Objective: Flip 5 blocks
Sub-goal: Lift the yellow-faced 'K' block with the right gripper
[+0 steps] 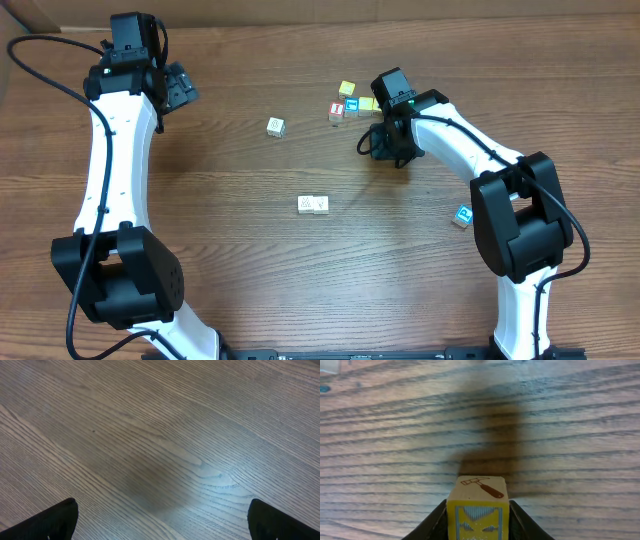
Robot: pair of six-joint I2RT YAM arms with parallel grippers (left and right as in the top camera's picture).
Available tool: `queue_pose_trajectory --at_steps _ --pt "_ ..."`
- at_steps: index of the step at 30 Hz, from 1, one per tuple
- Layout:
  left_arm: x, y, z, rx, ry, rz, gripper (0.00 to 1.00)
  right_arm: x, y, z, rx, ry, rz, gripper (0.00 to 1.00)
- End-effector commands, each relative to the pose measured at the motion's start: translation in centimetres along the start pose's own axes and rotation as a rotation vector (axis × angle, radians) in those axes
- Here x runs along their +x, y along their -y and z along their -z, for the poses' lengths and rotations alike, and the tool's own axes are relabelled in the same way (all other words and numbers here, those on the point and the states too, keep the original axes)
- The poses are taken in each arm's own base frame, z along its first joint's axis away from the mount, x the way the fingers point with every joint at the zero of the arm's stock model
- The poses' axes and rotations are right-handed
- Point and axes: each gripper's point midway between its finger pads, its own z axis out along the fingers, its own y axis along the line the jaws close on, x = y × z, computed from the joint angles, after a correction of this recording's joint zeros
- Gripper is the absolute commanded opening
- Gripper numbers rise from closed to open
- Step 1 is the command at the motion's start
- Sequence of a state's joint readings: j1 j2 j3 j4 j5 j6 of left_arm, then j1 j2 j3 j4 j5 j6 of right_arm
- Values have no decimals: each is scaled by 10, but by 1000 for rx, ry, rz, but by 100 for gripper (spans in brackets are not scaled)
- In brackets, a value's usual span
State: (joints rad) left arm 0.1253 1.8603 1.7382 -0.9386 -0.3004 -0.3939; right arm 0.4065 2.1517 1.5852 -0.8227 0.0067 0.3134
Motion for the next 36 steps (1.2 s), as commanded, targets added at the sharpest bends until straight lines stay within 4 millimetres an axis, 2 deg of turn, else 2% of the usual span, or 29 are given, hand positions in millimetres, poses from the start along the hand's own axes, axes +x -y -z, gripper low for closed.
queue_pose_trajectory --at_steps 1,4,8,16,20,28,33,36 --pt "-10 -3 10 -2 34 35 100 1 -5 -2 -23 -7 2 35" --pt "-10 -3 10 -2 34 35 100 3 -4 -2 -20 -14 2 37" --pt "-10 -3 10 -2 34 35 100 4 -4 -2 -18 -19 2 46" --pt "-10 -3 10 -2 34 35 100 -4 -7 10 -21 -9 2 45" --pt "-10 -3 10 -2 34 35 100 -8 -9 13 -25 -1 2 44" --pt "-10 -3 10 -2 34 35 100 -6 -8 13 -22 -8 2 31" --pt "-10 -3 10 -2 34 35 100 -3 -7 14 -17 -24 1 29" --pt "-10 -3 10 -2 34 35 100 -3 -7 14 -16 -24 1 42"
